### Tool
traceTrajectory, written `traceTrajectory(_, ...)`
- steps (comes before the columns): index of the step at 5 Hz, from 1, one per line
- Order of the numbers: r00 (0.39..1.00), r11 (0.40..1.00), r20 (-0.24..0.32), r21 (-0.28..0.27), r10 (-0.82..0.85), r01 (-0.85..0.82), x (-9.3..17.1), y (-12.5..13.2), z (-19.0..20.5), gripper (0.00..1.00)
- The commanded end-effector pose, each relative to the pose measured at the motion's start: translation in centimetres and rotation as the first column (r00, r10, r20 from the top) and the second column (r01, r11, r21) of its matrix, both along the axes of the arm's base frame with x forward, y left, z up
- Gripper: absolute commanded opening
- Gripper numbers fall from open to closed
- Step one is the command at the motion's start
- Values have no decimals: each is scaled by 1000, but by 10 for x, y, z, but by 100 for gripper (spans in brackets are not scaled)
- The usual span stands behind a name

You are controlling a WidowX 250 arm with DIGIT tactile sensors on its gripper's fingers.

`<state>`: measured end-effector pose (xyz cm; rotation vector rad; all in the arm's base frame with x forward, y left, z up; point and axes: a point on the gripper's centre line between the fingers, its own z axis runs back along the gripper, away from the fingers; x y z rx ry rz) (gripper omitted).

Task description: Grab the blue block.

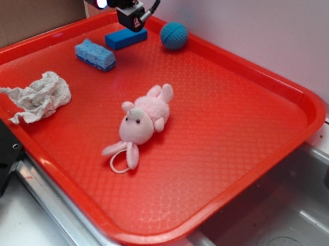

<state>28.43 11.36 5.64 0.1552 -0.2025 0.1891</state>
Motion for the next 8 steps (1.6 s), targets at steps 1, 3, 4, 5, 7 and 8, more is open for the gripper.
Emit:
traceTrajectory(1, 1000, 1000, 20, -28, 2, -2, 15, 25, -10, 100)
traceTrajectory(3, 999, 997, -7, -63, -42, 42, 23, 24, -31, 100)
traceTrajectory(4, 996, 992, 1, -92, -88, 88, 23, 21, -35, 95)
traceTrajectory(5, 993, 986, 24, -116, -116, 118, 21, 21, -35, 0)
traceTrajectory(7, 985, 975, 32, -143, -168, 171, 17, 17, -32, 0)
traceTrajectory(8, 980, 971, 34, -130, -198, 201, 15, 8, -20, 0)
